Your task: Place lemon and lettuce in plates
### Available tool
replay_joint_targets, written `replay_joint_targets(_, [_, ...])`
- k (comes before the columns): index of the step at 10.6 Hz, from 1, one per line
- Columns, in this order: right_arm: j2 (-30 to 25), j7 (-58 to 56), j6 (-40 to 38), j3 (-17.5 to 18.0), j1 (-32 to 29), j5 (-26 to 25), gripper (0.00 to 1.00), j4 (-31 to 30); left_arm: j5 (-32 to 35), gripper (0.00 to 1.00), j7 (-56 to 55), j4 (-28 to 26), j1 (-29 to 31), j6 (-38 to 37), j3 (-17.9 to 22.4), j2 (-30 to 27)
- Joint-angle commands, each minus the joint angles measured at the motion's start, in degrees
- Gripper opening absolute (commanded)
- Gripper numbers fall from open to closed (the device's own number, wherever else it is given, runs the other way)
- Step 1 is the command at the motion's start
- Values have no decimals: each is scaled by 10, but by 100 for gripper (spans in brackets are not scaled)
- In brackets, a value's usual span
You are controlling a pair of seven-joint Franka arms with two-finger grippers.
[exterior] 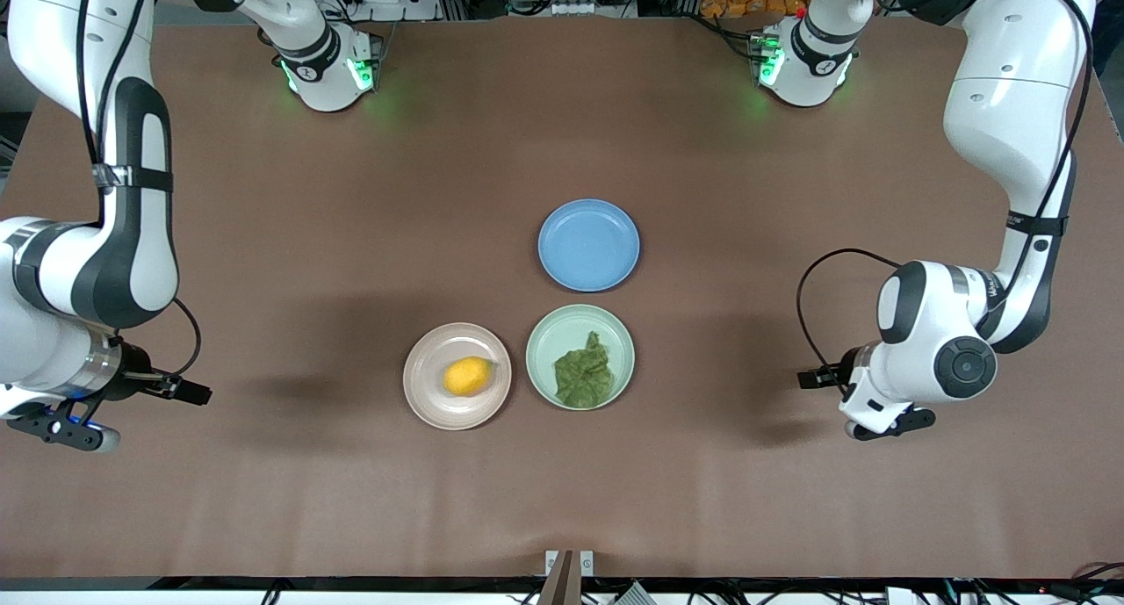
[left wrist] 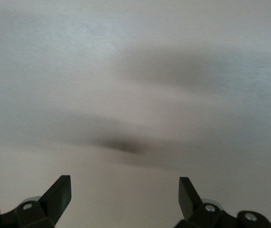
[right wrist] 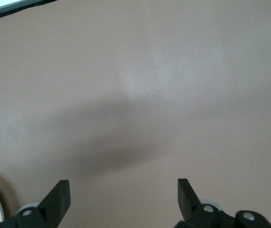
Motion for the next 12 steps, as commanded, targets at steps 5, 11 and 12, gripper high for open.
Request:
replay_joint_targets(5, [-97,-45,-35,62,-60,-11,100,-72,-37,100,60,0,-57,-28,76,-39])
replay_joint_targets(11, [-266,40,49,306,-246,-168,100,-283,-75,100,58,-5,-63,-29,54,-141])
replay_joint_targets(12, [-293,34,42,314,-251,-168,100,-316,-90,100,57,-6,-64,-32,54,-161])
